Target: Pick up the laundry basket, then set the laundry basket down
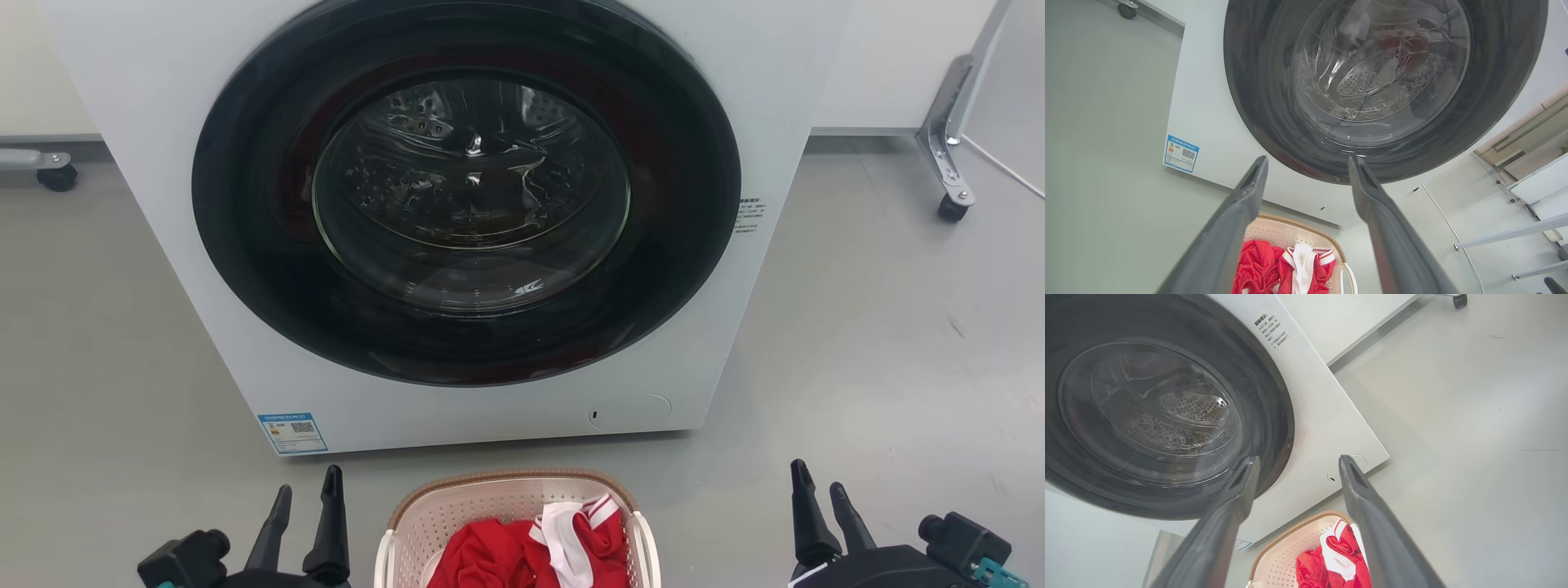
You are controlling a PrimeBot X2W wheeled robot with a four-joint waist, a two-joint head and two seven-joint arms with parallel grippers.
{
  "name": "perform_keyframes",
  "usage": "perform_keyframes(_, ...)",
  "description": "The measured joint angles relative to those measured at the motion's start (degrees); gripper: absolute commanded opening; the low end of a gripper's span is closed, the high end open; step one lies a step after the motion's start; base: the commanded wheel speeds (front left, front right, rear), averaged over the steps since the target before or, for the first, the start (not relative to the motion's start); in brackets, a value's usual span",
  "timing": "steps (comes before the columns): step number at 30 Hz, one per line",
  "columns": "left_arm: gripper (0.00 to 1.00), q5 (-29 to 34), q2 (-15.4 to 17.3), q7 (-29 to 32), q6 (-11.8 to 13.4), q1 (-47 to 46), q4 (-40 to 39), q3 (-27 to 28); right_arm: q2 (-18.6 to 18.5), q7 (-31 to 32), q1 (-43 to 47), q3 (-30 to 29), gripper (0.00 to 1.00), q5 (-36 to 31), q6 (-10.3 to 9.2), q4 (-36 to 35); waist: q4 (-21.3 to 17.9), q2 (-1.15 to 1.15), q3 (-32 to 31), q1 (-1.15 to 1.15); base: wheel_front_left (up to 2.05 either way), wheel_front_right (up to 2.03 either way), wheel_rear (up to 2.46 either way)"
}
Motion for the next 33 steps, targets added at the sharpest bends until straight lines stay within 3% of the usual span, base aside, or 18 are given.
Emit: perform_keyframes(33,1.0,28.1,0.5,-7.0,4.5,3.4,-4.0,-3.6,-0.1,-6.9,1.0,6.3,1.0,-25.9,-4.25,-2.0,0.6,0.0,-1.0,0.0,0.0,0.0,0.0)
